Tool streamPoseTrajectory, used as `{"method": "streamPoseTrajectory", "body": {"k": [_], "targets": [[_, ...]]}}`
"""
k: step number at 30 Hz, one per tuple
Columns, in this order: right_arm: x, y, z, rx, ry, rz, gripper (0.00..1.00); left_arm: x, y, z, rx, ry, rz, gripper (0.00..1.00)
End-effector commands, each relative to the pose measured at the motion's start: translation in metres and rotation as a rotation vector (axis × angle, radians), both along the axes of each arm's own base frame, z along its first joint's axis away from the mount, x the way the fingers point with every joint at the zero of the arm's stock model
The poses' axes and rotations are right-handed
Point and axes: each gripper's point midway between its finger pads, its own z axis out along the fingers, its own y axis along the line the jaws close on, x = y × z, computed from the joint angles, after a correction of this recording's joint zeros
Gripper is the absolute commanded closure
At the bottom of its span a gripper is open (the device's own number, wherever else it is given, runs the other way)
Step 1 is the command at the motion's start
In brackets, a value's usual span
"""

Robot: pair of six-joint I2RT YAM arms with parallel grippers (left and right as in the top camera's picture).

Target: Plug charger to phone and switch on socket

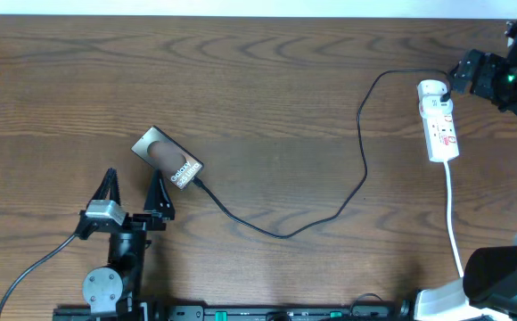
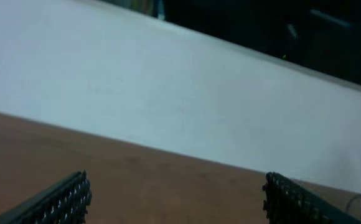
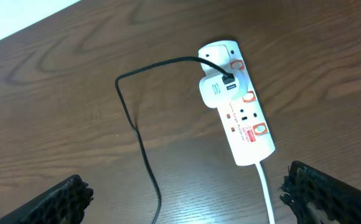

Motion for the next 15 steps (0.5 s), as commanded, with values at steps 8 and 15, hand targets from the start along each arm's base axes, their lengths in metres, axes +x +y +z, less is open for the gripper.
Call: {"method": "streamPoseTrajectory", "body": {"k": [8, 15], "targets": [[0.002, 0.006, 0.001, 0.006, -0.002, 0.004, 0.01, 0.002, 0.005, -0.082, -0.012, 0.331, 0.022, 0.13], [0.002, 0.006, 0.001, 0.006, -0.002, 0.004, 0.01, 0.002, 0.003, -0.081, -0.011, 0.330, 0.012, 0.13]]}}
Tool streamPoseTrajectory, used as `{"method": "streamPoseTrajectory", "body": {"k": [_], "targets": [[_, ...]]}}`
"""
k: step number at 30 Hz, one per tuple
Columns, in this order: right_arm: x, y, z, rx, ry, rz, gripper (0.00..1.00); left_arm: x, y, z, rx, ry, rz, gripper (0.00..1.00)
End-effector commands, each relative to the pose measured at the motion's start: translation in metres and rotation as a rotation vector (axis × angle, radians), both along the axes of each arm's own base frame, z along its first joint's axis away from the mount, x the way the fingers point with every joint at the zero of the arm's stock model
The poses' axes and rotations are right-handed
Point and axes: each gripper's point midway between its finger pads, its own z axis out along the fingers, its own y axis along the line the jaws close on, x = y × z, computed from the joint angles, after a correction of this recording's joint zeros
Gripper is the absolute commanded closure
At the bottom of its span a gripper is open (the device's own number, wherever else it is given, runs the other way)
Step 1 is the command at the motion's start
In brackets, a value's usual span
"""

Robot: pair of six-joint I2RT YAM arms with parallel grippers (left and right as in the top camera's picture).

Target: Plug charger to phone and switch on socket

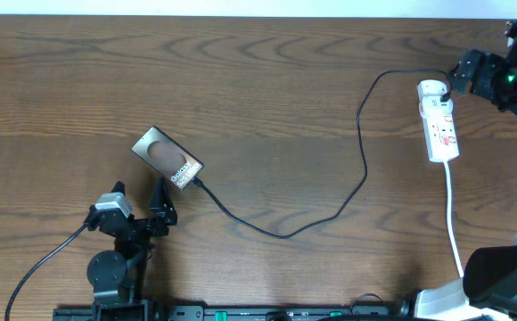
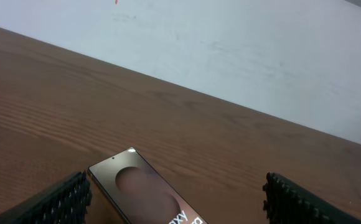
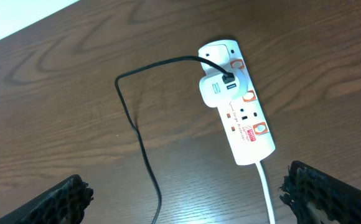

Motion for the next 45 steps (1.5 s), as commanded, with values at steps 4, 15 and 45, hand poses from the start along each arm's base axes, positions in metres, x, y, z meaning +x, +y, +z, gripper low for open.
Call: {"method": "streamPoseTrajectory", "body": {"k": [4, 15, 45], "targets": [[0.002, 0.006, 0.001, 0.004, -0.003, 0.007, 0.01, -0.002, -0.004, -0.014, 0.008, 0.050, -0.024, 0.13], [0.002, 0.006, 0.001, 0.004, -0.003, 0.007, 0.01, -0.002, -0.007, -0.015, 0.008, 0.052, -0.035, 0.13], [-0.211, 0.127, 0.246, -0.176, -0.844, 0.311, 0.01, -0.002, -0.007, -0.015, 0.008, 0.052, -0.035, 0.13]]}}
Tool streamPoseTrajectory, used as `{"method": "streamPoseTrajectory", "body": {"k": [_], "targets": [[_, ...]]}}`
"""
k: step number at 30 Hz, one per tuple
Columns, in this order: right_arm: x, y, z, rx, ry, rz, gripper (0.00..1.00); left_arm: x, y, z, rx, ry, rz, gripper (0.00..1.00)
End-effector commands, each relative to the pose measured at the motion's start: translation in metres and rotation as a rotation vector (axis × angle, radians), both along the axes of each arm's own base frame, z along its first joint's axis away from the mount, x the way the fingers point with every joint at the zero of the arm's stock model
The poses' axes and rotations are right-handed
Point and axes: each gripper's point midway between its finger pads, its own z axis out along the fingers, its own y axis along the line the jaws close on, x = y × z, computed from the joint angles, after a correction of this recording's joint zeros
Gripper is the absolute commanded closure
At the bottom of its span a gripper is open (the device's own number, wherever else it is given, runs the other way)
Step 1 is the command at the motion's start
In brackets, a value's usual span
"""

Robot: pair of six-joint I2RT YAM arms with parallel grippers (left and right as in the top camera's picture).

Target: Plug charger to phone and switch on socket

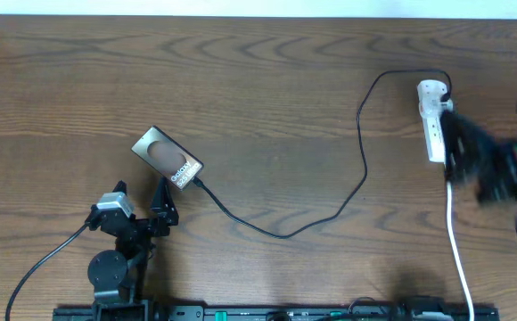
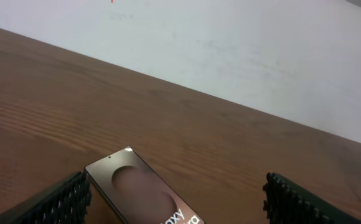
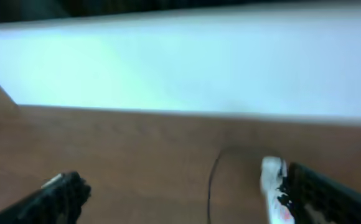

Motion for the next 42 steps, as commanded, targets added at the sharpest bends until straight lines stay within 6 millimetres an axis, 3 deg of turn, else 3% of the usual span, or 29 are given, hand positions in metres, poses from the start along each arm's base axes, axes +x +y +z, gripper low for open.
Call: {"method": "streamPoseTrajectory", "body": {"k": [1, 4, 7, 14, 20, 28, 33, 37, 40, 42], "targets": [[-0.034, 0.001, 0.020, -0.045, -0.141, 0.013, 0.01, -0.002, -0.004, -0.014, 0.008, 0.051, -0.022, 0.13], [-0.049, 0.001, 0.026, -0.078, -0.271, 0.018, 0.01, -0.002, -0.004, -0.014, 0.008, 0.051, -0.022, 0.13], [-0.047, 0.004, 0.015, -0.073, -0.361, 0.031, 0.01, -0.002, -0.004, -0.014, 0.008, 0.051, -0.022, 0.13], [-0.022, 0.026, -0.044, -0.069, -0.634, 0.149, 0.01, -0.002, -0.004, -0.014, 0.008, 0.051, -0.022, 0.13], [-0.024, 0.027, -0.101, -0.069, -0.809, 0.143, 0.01, -0.002, -0.004, -0.014, 0.008, 0.051, -0.022, 0.13], [-0.011, 0.015, -0.185, -0.060, -0.736, 0.071, 0.01, -0.002, -0.004, -0.014, 0.008, 0.051, -0.022, 0.13], [0.007, 0.014, -0.232, -0.060, -0.636, 0.060, 0.01, -0.002, -0.004, -0.014, 0.008, 0.051, -0.022, 0.13], [0.021, 0.007, -0.272, -0.065, -0.482, 0.017, 0.01, -0.002, -0.004, -0.014, 0.008, 0.051, -0.022, 0.13], [0.027, 0.004, -0.321, -0.076, -0.281, 0.007, 0.01, -0.002, -0.004, -0.014, 0.008, 0.051, -0.022, 0.13], [0.027, 0.002, -0.340, -0.065, -0.199, -0.005, 0.01, -0.002, -0.004, -0.014, 0.008, 0.051, -0.022, 0.13]]}}
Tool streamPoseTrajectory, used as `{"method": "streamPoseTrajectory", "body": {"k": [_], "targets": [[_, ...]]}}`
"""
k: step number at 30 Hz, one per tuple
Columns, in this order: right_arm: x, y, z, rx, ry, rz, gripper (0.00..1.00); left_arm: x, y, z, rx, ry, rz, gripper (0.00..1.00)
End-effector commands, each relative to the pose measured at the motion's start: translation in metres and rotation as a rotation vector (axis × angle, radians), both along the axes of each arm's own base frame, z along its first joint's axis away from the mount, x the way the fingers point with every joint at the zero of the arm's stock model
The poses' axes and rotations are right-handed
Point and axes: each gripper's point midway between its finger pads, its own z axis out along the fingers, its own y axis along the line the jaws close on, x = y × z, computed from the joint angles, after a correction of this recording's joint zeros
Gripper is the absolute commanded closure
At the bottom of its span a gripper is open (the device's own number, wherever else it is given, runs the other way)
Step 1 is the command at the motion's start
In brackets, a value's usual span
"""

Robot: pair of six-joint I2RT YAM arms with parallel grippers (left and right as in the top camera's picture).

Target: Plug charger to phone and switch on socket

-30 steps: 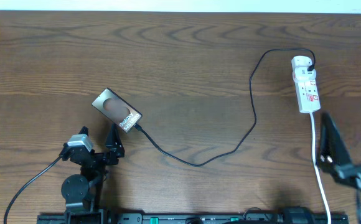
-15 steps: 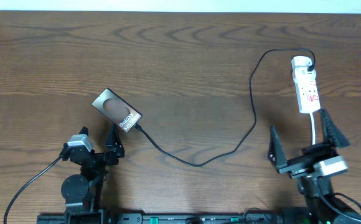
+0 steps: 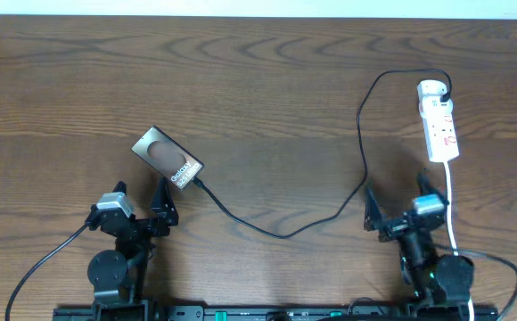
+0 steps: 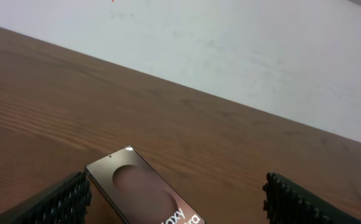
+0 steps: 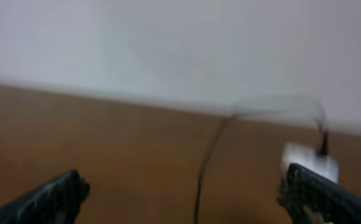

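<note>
The phone (image 3: 167, 157) lies flat left of centre, its screen lit, and it shows low in the left wrist view (image 4: 144, 191). A black cable (image 3: 285, 230) runs from its lower right end to a white charger (image 3: 432, 89) sitting in the white power strip (image 3: 440, 130) at the far right. My left gripper (image 3: 138, 198) rests open just in front of the phone, its fingertips (image 4: 56, 202) wide apart. At the front right my right gripper (image 3: 398, 202) also stands open, facing the strip; its blurred view shows the cable (image 5: 206, 163) and the strip (image 5: 308, 160).
The strip's white lead (image 3: 455, 223) runs down to the table's front edge beside my right arm. A white wall (image 4: 230, 50) bounds the far side of the wooden table (image 3: 258, 80).
My right arm has come from beside the power strip down to the front right edge of the table, gripper open. The left arm, phone and cable are unchanged.
My right gripper hovered open over the power strip while the left gripper, open near the phone, looked at the wall. The left one then lowered to face the phone and stayed. The right arm swung away from the strip and now rests at the front edge.
</note>
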Motion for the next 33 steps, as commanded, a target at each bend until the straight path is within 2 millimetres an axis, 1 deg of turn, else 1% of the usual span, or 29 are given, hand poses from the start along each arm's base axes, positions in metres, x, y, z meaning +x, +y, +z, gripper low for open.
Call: {"method": "streamPoseTrajectory", "body": {"k": [1, 33], "targets": [[0.0005, -0.0049, -0.0119, 0.006, 0.049, -0.034, 0.01, -0.0014, -0.0041, -0.0144, 0.008, 0.048, -0.024, 0.13], [0.0009, -0.0066, -0.0113, 0.006, 0.046, -0.044, 0.01, -0.0014, -0.0041, -0.0144, 0.008, 0.048, -0.024, 0.13]]}}
